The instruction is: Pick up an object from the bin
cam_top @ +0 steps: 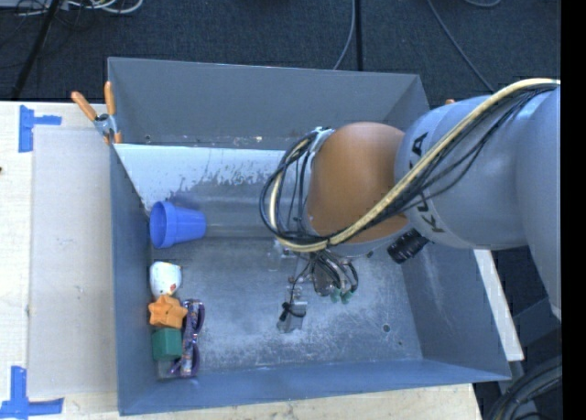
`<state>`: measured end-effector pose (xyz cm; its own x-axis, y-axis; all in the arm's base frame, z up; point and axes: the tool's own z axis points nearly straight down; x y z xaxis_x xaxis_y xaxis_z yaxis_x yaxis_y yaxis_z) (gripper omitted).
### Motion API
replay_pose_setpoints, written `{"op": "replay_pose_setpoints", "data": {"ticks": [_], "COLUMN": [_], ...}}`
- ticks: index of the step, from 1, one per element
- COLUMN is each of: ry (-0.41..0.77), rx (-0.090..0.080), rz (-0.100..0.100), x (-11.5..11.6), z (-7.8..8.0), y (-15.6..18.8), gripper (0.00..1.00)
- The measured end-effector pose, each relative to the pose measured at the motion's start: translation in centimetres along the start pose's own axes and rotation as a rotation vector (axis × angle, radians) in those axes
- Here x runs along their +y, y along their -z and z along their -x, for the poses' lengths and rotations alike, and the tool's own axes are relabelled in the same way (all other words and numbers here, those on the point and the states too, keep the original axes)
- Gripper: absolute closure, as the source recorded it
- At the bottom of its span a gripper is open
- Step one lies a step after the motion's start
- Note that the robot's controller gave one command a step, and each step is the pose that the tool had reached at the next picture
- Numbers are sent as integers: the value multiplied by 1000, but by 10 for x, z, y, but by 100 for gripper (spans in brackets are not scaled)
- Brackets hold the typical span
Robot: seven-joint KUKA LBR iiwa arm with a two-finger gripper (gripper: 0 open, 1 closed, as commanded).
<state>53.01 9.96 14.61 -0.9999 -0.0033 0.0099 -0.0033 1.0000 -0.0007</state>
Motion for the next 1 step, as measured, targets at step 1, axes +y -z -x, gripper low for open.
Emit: {"op": "replay_pose_setpoints", "data": {"ticks": [1], "ry": [-3], "rx": [-7], "rz": [1], "x": [-1], "z": [1], "y": [4], "gripper": [0]}}
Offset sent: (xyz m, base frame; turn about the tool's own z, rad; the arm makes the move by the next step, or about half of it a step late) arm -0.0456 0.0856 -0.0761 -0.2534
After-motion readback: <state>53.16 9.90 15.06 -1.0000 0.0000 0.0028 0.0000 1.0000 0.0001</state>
